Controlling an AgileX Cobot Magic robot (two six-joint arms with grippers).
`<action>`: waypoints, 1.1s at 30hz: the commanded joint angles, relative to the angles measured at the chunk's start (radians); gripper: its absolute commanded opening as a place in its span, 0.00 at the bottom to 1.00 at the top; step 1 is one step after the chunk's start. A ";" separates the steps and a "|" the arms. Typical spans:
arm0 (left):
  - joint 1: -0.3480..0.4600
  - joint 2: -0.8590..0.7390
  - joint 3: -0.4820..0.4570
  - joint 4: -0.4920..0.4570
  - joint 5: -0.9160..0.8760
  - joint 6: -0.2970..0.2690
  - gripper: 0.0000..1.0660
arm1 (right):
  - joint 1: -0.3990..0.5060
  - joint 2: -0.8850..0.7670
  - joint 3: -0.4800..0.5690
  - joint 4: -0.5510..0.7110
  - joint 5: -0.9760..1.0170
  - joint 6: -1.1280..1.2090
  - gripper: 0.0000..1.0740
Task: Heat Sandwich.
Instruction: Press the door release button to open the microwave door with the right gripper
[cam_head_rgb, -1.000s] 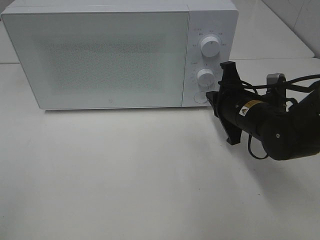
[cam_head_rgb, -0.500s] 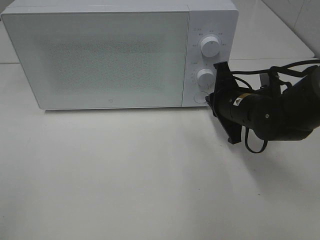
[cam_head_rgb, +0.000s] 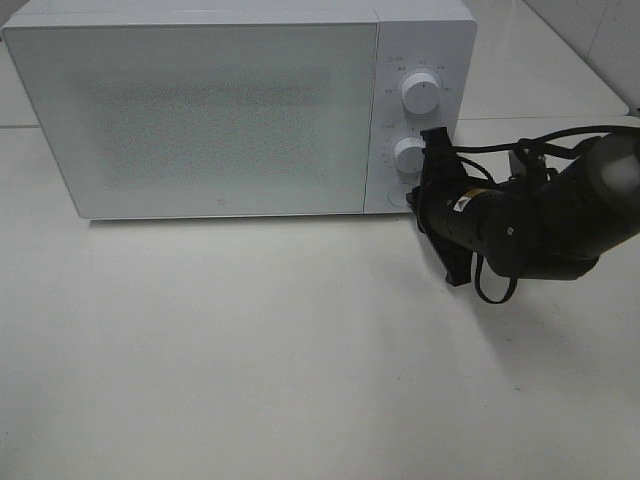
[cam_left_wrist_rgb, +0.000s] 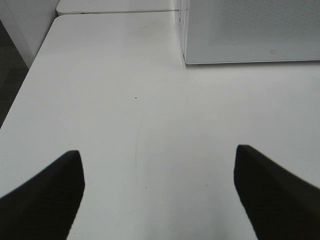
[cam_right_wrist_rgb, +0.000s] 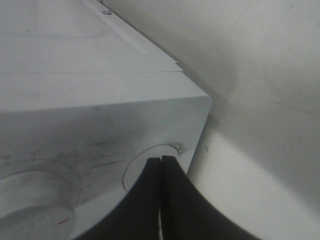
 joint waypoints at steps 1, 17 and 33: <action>0.001 -0.017 0.003 -0.009 -0.012 -0.004 0.71 | 0.003 0.015 -0.016 0.007 -0.009 0.008 0.00; 0.001 -0.017 0.003 -0.009 -0.012 -0.004 0.71 | 0.003 0.106 -0.081 0.020 -0.216 0.118 0.00; 0.001 -0.017 0.003 -0.009 -0.012 -0.004 0.71 | 0.003 0.127 -0.081 0.040 -0.441 0.160 0.00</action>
